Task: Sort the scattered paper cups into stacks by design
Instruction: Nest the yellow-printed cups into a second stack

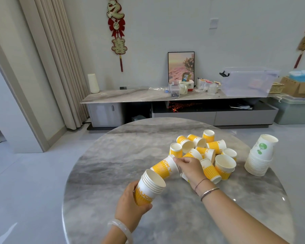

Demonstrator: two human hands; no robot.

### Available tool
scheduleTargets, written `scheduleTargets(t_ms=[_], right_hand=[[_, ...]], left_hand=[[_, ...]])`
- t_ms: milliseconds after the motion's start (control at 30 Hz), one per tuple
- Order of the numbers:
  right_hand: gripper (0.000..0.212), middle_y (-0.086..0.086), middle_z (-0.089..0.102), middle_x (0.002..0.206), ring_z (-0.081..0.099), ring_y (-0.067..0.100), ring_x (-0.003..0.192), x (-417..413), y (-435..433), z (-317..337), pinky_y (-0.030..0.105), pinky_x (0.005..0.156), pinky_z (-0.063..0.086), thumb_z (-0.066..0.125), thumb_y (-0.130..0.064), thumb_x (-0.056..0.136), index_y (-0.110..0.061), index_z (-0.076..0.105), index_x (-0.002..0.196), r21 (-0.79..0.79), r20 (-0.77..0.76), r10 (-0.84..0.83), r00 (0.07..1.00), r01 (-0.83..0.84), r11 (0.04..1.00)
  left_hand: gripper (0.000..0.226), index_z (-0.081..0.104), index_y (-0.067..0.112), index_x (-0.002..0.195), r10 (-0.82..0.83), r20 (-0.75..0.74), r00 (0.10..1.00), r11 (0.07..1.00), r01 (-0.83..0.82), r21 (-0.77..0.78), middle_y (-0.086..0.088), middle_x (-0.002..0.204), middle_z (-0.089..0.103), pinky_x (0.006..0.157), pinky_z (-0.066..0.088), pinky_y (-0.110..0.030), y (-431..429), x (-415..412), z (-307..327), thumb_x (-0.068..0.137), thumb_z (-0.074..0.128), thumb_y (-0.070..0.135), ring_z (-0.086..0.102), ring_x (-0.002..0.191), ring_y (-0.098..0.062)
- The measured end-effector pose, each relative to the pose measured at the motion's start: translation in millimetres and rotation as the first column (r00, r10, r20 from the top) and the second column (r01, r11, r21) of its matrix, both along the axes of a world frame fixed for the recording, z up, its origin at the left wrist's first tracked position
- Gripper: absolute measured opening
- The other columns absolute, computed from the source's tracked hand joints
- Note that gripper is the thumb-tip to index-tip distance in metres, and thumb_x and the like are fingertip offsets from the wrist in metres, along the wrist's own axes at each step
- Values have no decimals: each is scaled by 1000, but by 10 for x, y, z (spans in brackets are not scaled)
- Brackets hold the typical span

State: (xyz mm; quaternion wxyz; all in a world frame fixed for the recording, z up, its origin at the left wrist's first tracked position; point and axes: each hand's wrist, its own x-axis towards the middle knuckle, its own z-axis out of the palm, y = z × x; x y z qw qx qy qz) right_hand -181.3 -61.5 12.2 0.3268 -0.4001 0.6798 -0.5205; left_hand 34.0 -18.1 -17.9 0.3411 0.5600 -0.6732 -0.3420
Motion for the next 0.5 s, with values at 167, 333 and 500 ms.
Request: scheduleTargets(t_ms=[167, 333, 500], right_hand=[[16, 3, 61, 68, 50, 7, 62, -97, 354, 373, 6, 58, 39, 69, -18, 82, -19, 66, 66, -365, -118, -105, 988, 55, 929], [18, -3, 59, 68, 47, 9, 61, 66, 719, 435, 12, 60, 38, 73, -13, 78, -25, 65, 66, -343, -310, 77, 948, -187, 921], [9, -8, 53, 65, 45, 8, 61, 197, 893, 246, 16, 60, 37, 73, -14, 78, -12, 69, 70, -242, -283, 240, 929, -311, 919]], left_hand=[[59, 51, 32, 101, 4, 19, 1000, 1000, -4, -14, 9, 93, 63, 62, 39, -11, 61, -4, 16, 54, 83, 16, 58, 83, -8], [60, 53, 32, 103, -27, 16, 1000, 999, 27, -44, 11, 94, 62, 66, 40, -13, 91, -70, 75, 53, 84, 17, 57, 86, -7], [62, 50, 35, 105, -99, 66, 993, 990, 105, -95, 15, 96, 57, 70, 39, -14, 157, -138, 109, 54, 83, 21, 56, 92, -9]])
